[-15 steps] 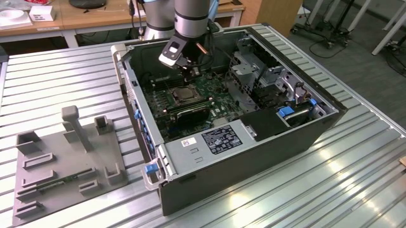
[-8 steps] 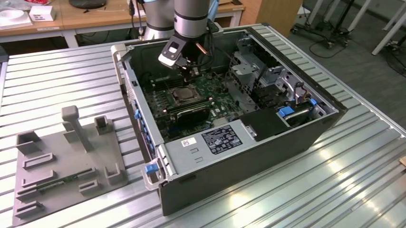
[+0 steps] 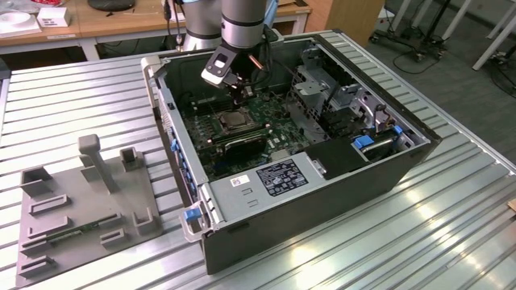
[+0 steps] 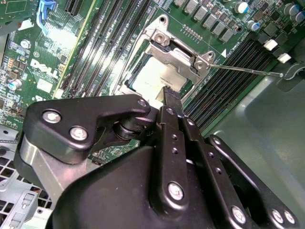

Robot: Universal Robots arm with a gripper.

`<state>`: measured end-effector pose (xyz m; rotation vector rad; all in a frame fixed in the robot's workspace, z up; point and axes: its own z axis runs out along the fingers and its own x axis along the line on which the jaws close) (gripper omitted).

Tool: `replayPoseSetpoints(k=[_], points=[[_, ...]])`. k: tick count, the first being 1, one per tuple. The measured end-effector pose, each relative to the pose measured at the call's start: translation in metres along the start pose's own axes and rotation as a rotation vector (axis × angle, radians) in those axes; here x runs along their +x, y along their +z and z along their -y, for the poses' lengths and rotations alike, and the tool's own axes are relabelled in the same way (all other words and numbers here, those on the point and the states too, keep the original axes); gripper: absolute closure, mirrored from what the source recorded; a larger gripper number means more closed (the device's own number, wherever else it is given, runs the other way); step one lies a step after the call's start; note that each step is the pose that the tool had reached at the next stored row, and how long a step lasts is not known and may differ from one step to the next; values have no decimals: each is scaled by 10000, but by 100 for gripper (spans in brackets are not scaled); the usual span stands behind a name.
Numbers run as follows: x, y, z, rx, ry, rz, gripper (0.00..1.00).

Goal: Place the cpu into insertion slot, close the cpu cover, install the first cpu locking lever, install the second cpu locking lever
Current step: 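Close the cpu cover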

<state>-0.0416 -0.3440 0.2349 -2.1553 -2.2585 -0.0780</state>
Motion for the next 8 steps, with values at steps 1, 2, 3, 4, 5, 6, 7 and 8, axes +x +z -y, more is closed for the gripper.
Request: replayPoseSetpoints(k=[1, 2, 3, 4, 5, 6, 7, 8], points=[[0, 0, 0, 0, 0, 0, 89], [0, 0, 0, 0, 0, 0, 89], [0, 0, 0, 0, 0, 1, 89], [0, 0, 0, 0, 0, 0, 89], [0, 1, 0, 0, 0, 0, 89], [0, 6, 0, -3, 0, -5, 89], [0, 9, 0, -2, 0, -4, 89], [-1, 10, 0, -1, 0, 0, 89]])
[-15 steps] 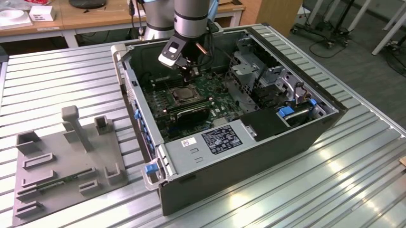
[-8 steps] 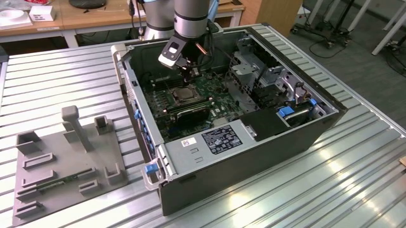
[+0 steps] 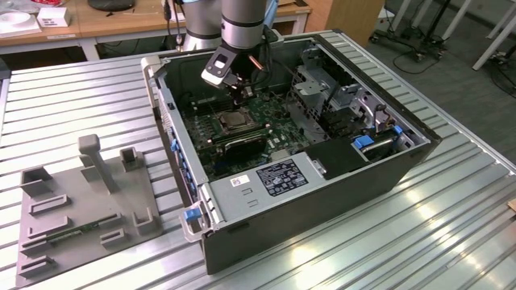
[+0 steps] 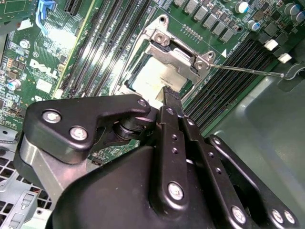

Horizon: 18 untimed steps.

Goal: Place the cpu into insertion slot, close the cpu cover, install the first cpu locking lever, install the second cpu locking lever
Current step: 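Close the cpu cover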

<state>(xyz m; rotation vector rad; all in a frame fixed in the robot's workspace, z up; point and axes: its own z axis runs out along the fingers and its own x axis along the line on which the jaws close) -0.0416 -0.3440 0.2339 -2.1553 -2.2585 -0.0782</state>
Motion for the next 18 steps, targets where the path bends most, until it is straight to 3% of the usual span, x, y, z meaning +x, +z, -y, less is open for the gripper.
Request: replayPoseSetpoints(k=[7, 18], points=[[-1, 20, 2, -5, -48, -2, 89], [-1, 25, 2, 29, -765, -21, 89]])
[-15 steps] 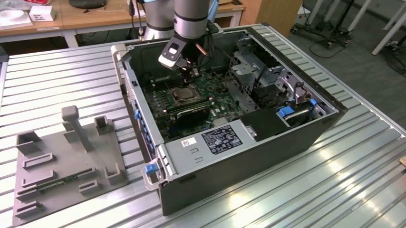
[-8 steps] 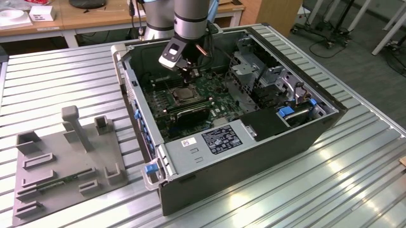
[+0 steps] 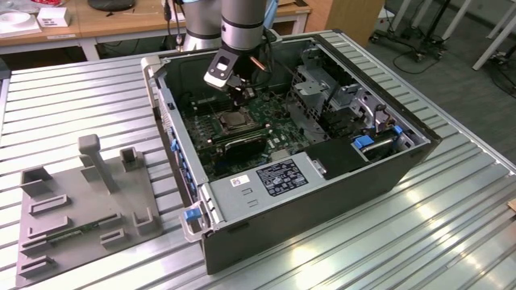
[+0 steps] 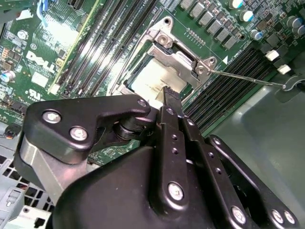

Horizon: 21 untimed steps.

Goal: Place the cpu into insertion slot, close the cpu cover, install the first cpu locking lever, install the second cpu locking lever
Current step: 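Close the cpu cover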

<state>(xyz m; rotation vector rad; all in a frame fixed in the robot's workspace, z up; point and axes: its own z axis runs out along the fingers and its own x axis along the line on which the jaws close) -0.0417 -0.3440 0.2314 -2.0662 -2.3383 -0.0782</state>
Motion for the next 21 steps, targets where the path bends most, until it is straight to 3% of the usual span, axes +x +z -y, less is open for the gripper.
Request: replayPoseSetpoints(k=[6, 21], points=[[0, 0, 0, 5, -102, -3, 89], [0, 3, 0, 125, -2597, -63, 89]])
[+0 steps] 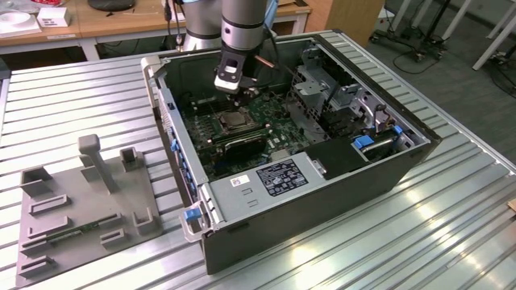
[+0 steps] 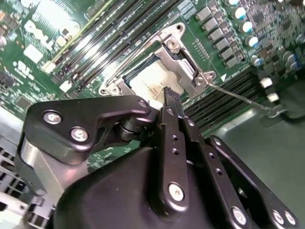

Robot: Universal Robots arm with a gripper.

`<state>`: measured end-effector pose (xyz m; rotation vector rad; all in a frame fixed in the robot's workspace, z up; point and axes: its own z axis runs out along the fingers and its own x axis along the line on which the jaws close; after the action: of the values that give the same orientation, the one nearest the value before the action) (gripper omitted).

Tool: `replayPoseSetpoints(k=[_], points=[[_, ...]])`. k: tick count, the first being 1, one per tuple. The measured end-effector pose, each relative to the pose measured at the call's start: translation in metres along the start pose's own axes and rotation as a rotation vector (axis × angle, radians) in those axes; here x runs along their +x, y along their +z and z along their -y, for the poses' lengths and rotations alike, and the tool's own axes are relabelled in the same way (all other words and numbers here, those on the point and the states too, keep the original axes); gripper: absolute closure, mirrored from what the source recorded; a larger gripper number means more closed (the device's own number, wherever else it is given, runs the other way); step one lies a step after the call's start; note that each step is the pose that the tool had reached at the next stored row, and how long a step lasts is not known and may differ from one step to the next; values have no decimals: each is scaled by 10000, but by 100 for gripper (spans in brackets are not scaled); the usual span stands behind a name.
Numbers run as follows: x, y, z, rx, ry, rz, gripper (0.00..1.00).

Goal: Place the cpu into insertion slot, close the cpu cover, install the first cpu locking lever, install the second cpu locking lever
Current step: 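Close the cpu cover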

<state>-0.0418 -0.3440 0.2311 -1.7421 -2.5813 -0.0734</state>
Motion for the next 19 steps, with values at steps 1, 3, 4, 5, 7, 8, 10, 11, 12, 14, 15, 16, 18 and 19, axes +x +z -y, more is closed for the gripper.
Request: replayPoseSetpoints(k=[1, 3, 4, 5, 7, 8, 10, 11, 12, 14, 15, 16, 18, 19], points=[[0, 0, 0, 9, -180, -4, 89], [0, 0, 0, 26, -532, -13, 89], [0, 0, 0, 34, -699, -17, 89], [0, 0, 0, 42, -865, -20, 89], [0, 0, 0, 59, -1214, -30, 89], [0, 0, 0, 68, -1400, -34, 89], [0, 0, 0, 85, -1748, -42, 89], [0, 0, 0, 93, -1916, -46, 89], [0, 0, 0, 101, -2086, -50, 89], [0, 0, 0, 119, -2452, -59, 89], [0, 0, 0, 127, -2629, -64, 89], [0, 0, 0, 136, -2810, -68, 89], [0, 1, 0, 153, -3169, -77, 89], [0, 1, 0, 162, -3349, -81, 89]])
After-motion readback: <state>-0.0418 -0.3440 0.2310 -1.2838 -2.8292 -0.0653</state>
